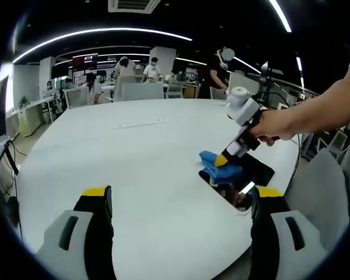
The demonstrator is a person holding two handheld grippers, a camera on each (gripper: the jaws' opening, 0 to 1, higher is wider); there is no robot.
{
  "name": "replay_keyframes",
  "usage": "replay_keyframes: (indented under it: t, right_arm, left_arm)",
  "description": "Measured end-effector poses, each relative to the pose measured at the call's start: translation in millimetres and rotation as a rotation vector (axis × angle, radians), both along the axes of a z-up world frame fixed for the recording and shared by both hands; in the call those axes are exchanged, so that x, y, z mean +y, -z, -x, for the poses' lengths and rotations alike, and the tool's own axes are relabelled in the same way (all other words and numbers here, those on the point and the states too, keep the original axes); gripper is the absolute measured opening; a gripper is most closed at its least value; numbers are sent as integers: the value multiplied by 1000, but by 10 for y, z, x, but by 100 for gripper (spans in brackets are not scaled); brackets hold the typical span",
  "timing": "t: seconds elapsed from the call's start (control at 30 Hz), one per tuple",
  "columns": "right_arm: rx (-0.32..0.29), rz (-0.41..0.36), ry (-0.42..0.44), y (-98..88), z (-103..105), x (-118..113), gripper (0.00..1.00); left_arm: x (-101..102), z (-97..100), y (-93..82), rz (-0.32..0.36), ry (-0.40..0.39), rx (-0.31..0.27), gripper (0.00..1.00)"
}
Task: Wipe the mirror surface with the cleaning cloth until all visible marks leave the cleaned area.
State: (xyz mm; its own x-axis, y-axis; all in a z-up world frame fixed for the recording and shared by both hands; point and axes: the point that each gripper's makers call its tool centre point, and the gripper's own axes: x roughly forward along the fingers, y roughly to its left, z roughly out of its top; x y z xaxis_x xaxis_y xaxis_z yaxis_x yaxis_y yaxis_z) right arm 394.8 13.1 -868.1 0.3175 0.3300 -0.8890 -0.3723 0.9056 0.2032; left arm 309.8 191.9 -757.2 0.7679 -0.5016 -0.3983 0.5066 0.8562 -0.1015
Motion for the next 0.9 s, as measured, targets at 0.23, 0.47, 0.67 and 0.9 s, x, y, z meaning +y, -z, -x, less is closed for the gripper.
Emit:
replay_keyframes:
  t: [0.23, 0.47, 0.67, 0.9]
  right_arm:
    - [2, -2, 4, 7, 41, -9, 0]
    - [3, -11, 12, 8, 124, -22, 0]
    - [6, -23, 27, -1, 215, -32, 0]
    - [4, -28, 34, -6, 307, -46, 0]
  left_arm:
    - [2, -14, -23, -1, -3, -6, 99]
    - [-7, -7, -43, -2, -1, -10, 99]
    - [-15, -11, -54, -1, -3, -14, 99]
    - [-38, -13, -78, -1, 1, -19, 99]
